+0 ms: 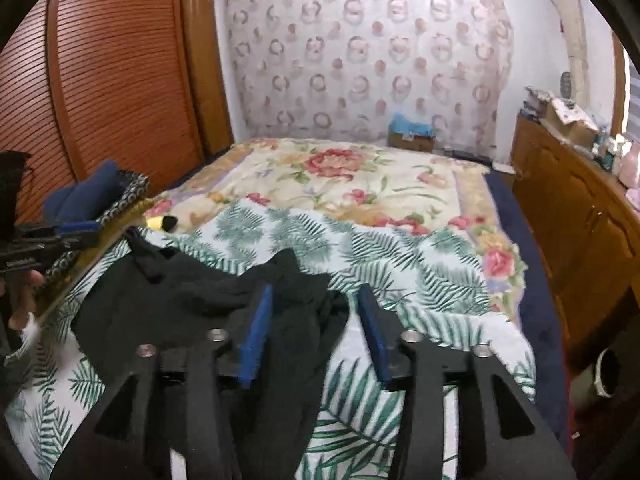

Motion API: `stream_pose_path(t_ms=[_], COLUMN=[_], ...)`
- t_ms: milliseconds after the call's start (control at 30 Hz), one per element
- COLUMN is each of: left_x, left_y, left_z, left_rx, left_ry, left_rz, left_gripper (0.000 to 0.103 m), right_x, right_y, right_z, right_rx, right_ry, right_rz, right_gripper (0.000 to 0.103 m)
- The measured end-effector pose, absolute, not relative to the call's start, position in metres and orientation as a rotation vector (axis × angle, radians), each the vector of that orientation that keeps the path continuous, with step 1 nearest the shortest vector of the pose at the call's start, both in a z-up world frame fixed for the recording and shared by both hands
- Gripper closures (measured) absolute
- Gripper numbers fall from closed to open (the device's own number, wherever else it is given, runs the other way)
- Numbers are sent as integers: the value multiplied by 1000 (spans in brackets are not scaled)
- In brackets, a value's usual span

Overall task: Fold small clothes
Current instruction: 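Grasp the folded black shirt with both grippers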

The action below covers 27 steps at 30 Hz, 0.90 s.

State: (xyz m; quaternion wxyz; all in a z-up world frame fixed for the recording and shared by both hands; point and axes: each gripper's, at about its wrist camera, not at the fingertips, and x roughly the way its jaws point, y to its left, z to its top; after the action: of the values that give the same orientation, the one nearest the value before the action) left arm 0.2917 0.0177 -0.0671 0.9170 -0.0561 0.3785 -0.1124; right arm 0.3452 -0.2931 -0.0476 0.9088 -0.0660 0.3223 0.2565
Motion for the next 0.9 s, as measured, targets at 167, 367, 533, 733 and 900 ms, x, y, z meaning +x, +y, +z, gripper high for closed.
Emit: stream_pose_path(t_ms=[167, 367, 533, 733, 900], left_x=[306, 322, 320, 319, 324], left_y=[15, 16, 17, 23, 25], left_z=[-83, -91, -92, -95, -101], left_rx=[-110, -122, -121, -125, -136], left_ry=[827, 837, 823, 847, 876], left_rz=[-220, -198, -180, -177, -183], left_gripper=[71, 71, 71, 67, 67], right_x=[358, 367, 360, 367, 365], right_y=[-289, -285, -289, -294, -292], right_z=[-71, -88, -77, -82, -80], right_rx=[-82, -36, -49, -45, -58], right_ry=[770, 833, 755, 782, 766], right_rz=[579, 623, 600, 522, 520], right_gripper=[47, 77, 100, 102, 91])
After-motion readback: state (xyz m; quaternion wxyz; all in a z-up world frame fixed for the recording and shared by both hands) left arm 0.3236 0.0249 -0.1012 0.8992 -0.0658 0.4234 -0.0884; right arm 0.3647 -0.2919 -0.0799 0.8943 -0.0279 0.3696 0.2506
